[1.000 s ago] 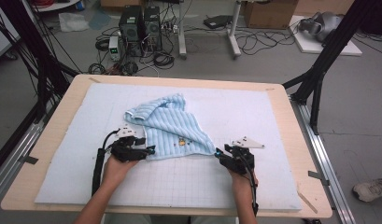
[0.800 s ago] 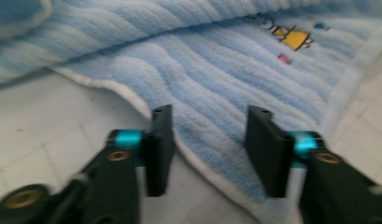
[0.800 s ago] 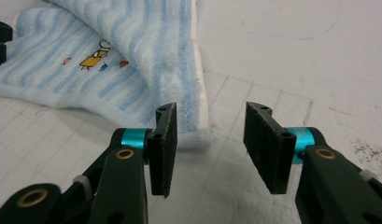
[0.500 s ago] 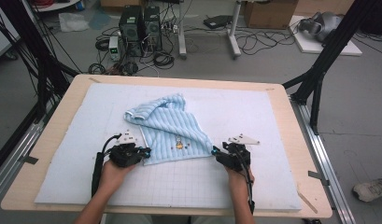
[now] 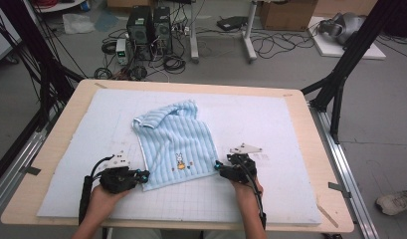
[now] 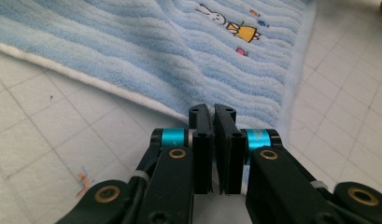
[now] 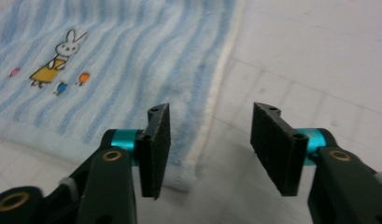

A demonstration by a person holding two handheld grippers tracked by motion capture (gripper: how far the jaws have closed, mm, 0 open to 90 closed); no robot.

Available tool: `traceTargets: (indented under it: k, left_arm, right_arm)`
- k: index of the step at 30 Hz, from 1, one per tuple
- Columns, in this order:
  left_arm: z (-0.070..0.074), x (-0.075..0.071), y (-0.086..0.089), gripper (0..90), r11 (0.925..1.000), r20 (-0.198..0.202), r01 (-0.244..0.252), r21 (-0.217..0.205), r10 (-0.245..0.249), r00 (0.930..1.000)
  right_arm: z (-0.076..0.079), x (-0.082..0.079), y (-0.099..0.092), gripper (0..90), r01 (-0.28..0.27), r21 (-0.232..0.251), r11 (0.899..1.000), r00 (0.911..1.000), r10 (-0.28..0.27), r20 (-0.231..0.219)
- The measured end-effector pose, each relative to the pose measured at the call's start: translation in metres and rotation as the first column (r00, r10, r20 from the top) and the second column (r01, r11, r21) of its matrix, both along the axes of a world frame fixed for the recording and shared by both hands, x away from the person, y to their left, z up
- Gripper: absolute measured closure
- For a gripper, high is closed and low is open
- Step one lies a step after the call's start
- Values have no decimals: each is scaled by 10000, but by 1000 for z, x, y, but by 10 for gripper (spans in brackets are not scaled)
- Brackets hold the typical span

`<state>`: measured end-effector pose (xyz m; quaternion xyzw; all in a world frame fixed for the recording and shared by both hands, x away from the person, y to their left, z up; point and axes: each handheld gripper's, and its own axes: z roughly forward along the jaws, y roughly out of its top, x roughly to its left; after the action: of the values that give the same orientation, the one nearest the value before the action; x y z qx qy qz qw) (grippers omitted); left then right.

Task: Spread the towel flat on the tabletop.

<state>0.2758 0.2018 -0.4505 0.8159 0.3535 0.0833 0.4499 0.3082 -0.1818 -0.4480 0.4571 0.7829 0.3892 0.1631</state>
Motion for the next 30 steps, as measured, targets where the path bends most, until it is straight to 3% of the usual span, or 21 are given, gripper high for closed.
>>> traceTargets:
  k: [2,5,6,11,18,27,30]
  left_arm:
    - [0,-1,2,854,10000,-2,12,-53,-12,10000]
    - [-1,-2,3,854,10000,-23,44,-79,-44,10000]
    - [-1,-3,3,854,9999,-49,94,-56,-95,9999]
    - [-1,-8,4,855,9994,-200,306,-166,-310,9993]
    - [-2,-22,2,853,9969,-212,720,-322,-727,9971]
    - [-3,-47,1,849,9935,-34,1058,-421,-1061,9944]
    - [-2,-49,2,789,9946,133,914,-483,-908,9958]
  right_arm:
    - [-1,-1,9,593,-348,-610,9975,9993,353,81]
    - [1,-5,12,844,-863,-386,9955,9962,858,-125]
    - [1,-6,12,854,-923,-368,9950,9957,919,-145]
    - [-1,-21,4,863,-821,170,9965,9964,824,-222]
    - [-2,-53,-6,863,-924,107,9957,9957,923,68]
    - [-2,-85,-15,860,-1040,426,9937,9943,1029,275]
    - [-1,-90,-18,801,-942,478,9944,9951,925,363]
